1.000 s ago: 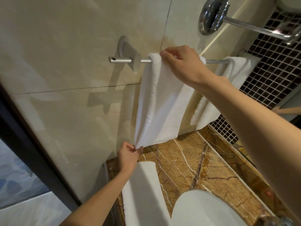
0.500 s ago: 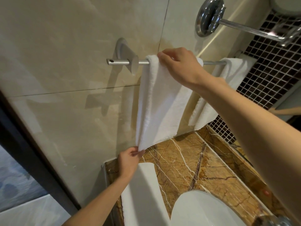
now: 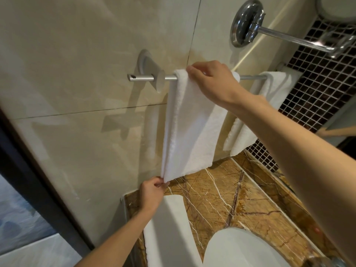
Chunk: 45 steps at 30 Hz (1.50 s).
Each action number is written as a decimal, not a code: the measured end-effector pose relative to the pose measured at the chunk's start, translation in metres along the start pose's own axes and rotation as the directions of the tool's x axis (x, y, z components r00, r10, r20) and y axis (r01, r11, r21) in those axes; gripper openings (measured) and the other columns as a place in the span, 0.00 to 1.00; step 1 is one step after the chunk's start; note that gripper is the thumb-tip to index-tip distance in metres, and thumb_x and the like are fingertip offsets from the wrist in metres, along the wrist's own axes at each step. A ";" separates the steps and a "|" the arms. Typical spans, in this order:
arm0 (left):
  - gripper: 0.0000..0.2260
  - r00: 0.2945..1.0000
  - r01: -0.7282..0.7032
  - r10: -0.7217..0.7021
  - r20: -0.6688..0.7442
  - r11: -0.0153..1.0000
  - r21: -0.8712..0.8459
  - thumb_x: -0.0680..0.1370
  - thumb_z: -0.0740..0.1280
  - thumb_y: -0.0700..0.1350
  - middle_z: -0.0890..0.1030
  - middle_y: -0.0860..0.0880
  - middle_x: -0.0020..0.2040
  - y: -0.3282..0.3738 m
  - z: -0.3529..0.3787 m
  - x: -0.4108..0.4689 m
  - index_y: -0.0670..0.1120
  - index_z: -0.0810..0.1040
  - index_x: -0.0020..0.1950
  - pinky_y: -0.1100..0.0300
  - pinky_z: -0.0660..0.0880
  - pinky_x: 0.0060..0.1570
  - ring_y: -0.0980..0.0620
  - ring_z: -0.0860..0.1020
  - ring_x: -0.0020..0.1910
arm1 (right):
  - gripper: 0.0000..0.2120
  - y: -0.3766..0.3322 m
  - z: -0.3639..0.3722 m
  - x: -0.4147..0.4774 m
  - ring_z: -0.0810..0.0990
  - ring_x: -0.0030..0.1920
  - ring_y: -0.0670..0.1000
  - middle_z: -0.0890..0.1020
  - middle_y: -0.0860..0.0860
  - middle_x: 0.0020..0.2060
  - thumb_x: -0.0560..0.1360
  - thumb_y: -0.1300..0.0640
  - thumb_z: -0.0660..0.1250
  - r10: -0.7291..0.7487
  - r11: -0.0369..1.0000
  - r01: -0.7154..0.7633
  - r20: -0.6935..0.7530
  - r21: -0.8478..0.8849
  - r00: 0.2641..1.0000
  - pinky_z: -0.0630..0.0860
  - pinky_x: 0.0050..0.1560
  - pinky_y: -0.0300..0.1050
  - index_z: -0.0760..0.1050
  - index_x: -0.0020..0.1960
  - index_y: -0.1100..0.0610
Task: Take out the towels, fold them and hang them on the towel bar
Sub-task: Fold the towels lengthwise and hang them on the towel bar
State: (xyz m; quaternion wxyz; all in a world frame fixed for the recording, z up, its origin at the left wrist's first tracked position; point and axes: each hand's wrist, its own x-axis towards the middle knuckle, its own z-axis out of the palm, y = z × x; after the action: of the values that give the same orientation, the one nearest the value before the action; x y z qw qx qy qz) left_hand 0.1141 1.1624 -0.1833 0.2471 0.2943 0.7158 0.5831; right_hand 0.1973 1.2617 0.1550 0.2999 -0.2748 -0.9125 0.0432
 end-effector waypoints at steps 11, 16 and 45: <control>0.16 0.995 0.059 -0.064 -0.075 0.996 -0.068 0.67 0.77 0.36 0.81 0.47 0.34 0.010 -0.009 0.007 0.45 0.72 0.44 0.56 0.76 0.39 0.49 0.80 0.35 | 0.19 0.002 0.001 0.001 0.75 0.42 0.58 0.78 0.58 0.38 0.81 0.50 0.55 -0.015 1.000 0.015 0.004 -0.017 1.000 0.67 0.42 0.49 0.77 0.46 0.63; 0.12 0.996 0.091 -0.091 0.003 0.991 -0.096 0.69 0.75 0.34 0.81 0.51 0.36 0.013 -0.003 0.008 0.43 0.78 0.48 0.63 0.76 0.38 0.51 0.81 0.36 | 0.19 0.005 0.003 -0.001 0.76 0.44 0.58 0.80 0.59 0.41 0.81 0.50 0.55 -0.031 0.999 0.031 -0.020 -0.012 0.999 0.70 0.46 0.50 0.78 0.48 0.63; 0.14 0.997 0.076 -0.076 0.025 0.997 -0.023 0.66 0.78 0.37 0.80 0.54 0.29 0.017 0.081 0.025 0.52 0.76 0.35 0.65 0.73 0.32 0.58 0.78 0.29 | 0.18 0.087 -0.022 -0.003 0.73 0.39 0.54 0.75 0.53 0.35 0.81 0.51 0.55 -0.064 0.998 0.064 0.017 -0.006 0.998 0.66 0.42 0.49 0.74 0.41 0.61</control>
State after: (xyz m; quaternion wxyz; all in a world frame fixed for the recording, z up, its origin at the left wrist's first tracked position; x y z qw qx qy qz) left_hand 0.1553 1.2387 -0.1825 0.2811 0.2707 0.7166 0.5782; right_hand 0.2529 1.3317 0.1506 0.2925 -0.2461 -0.9235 0.0326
